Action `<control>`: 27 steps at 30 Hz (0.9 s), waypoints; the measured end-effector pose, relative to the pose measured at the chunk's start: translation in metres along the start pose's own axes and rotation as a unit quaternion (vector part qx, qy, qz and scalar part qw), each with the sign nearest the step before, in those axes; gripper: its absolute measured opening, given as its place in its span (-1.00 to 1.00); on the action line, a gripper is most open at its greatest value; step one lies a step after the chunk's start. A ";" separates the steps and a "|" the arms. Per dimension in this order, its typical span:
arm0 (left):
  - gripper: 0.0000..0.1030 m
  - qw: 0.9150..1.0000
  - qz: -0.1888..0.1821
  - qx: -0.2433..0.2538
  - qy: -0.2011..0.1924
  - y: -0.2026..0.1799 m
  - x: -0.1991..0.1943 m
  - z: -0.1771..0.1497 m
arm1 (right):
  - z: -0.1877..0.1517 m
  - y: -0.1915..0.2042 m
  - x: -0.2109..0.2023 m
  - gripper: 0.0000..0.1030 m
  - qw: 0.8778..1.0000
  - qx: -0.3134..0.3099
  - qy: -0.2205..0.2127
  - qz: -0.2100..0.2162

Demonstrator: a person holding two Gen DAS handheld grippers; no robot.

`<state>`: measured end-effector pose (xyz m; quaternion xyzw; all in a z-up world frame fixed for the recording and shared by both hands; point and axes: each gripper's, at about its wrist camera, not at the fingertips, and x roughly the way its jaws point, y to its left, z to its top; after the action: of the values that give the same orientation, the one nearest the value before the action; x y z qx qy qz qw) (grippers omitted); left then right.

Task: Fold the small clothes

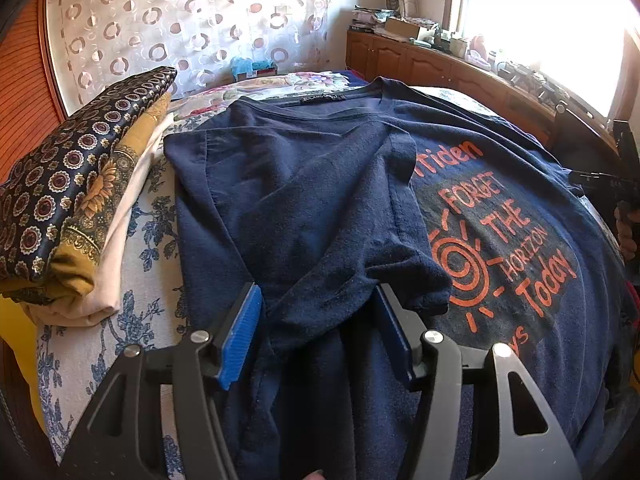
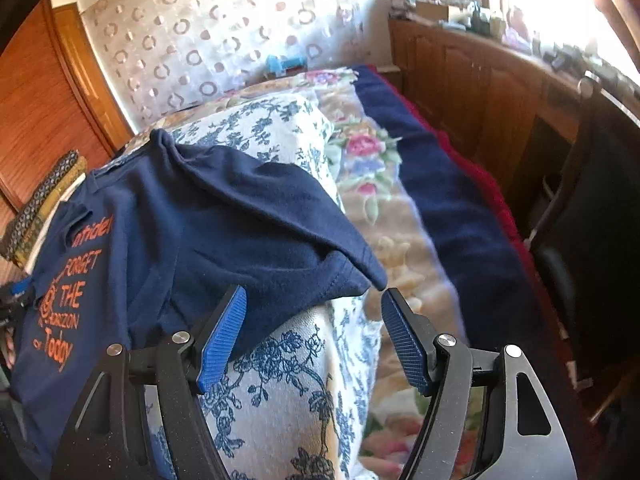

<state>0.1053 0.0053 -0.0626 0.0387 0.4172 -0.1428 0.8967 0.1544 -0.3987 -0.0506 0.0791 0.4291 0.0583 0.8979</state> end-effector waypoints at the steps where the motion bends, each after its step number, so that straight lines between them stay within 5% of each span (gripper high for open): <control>1: 0.13 1.000 0.000 0.000 0.000 0.000 0.000 0.000 | 0.000 -0.001 0.002 0.39 1.000 0.004 0.002 0.006; 7: 0.14 1.000 -0.002 0.000 0.000 -0.001 0.000 0.000 | 0.007 -0.010 0.008 0.03 0.999 0.023 0.011 0.032; 9: 0.15 1.000 -0.003 0.001 0.000 0.000 0.000 0.000 | 0.009 -0.012 0.007 -0.36 0.998 0.027 0.011 0.048; 12: 0.15 1.000 -0.002 0.001 0.000 0.000 0.000 0.000 | 0.013 -0.003 0.005 -0.67 0.999 0.003 0.008 0.044; 19: 0.17 1.000 -0.003 0.001 0.000 0.000 0.000 0.000 | 0.020 0.037 -0.015 -0.80 0.995 -0.090 -0.028 -0.019; 27: 0.18 1.000 -0.004 0.001 0.001 0.000 0.000 0.000 | 0.045 0.116 -0.046 -0.80 0.982 -0.167 -0.087 0.017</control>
<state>0.1053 0.0055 -0.0626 0.0382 0.4176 -0.1469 0.8959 0.1563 -0.2970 0.0341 -0.0603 0.3323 0.1374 0.9312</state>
